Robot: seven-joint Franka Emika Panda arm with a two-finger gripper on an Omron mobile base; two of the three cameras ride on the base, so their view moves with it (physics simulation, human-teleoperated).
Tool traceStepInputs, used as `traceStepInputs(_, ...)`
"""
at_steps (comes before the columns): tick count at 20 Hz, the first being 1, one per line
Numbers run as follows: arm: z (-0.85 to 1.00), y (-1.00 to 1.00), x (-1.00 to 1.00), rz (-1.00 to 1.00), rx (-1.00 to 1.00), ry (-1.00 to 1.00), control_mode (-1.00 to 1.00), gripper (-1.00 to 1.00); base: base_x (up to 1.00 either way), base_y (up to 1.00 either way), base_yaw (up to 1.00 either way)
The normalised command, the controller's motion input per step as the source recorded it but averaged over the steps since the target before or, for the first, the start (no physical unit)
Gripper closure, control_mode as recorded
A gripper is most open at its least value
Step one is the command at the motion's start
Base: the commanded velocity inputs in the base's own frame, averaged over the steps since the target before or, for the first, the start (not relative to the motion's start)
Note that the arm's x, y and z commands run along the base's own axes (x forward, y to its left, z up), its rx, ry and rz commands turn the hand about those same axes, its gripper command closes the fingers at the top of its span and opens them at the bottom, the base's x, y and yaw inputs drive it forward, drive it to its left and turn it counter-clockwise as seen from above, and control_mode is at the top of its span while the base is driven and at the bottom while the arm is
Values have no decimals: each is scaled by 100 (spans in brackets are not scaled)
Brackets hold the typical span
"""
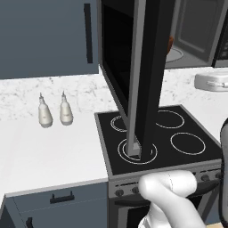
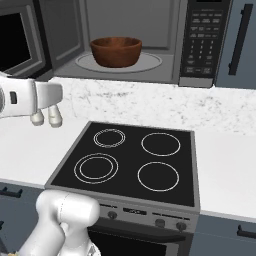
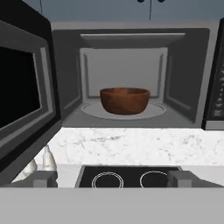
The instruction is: Open the microwave, place the bowl with waffle inside the microwave, then close the microwave door and turn it on.
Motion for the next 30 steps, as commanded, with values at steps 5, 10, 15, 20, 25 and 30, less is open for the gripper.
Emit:
traceStepInputs(5,8,21,-28,0,-6,-25,-100,-100,0,0,0)
traceStepInputs(10,19,27,-18,0,-4,-20,-100,-100,0,0,0)
traceStepInputs(15,31,14,-37,0,-2,-13,-100,-100,0,0,0)
traceStepInputs(20,18,1,-75,2,2,-19,-100,-100,0,0,0)
traceStepInputs(25,8,12,-77,9,1,-23,-100,-100,0,0,0)
traceStepInputs(30,8,78,-43,8,-5,-5,-100,-100,0,0,0)
